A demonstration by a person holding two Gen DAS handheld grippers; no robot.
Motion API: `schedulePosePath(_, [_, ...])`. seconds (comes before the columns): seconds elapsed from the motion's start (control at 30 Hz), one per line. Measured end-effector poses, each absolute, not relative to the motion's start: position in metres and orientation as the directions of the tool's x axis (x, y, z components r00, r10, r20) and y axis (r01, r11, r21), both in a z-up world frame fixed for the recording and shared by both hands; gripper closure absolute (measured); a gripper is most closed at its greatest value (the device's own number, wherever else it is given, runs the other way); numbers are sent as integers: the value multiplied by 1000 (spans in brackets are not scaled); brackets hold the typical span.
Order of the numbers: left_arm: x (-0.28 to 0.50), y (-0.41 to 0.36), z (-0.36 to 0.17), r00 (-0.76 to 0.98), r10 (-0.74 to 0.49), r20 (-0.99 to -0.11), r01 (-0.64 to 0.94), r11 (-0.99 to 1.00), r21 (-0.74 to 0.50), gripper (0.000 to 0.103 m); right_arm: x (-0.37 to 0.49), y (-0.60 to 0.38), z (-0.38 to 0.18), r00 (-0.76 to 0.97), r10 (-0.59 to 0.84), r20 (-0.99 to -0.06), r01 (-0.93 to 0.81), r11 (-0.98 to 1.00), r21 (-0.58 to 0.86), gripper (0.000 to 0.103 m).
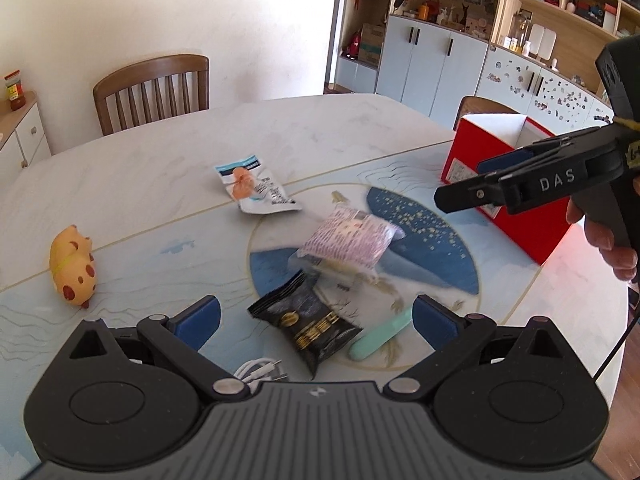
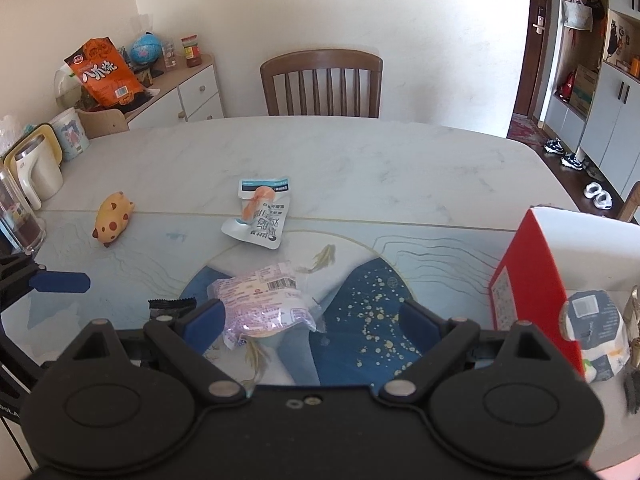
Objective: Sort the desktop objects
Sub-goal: 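Grasp the white USB cable with the left tool while the right tool grasps the translucent bread bag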
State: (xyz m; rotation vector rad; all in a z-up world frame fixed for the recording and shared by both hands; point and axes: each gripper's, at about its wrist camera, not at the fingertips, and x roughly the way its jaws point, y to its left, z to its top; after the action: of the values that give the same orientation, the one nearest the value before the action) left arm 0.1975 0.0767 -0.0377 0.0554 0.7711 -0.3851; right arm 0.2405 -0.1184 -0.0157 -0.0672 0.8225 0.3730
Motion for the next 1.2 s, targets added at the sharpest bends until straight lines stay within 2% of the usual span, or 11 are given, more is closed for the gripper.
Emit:
schedulePosePath(0.87, [199, 113, -88, 615, -276, -738, 341, 938, -67, 2, 279, -78, -55, 550, 327, -768, -434, 898, 72, 9])
schedulePosePath(1.2, [201, 126, -98, 605, -271, -748, 324, 943, -80, 11, 291, -67, -72, 522, 321, -790, -456, 888, 60, 9])
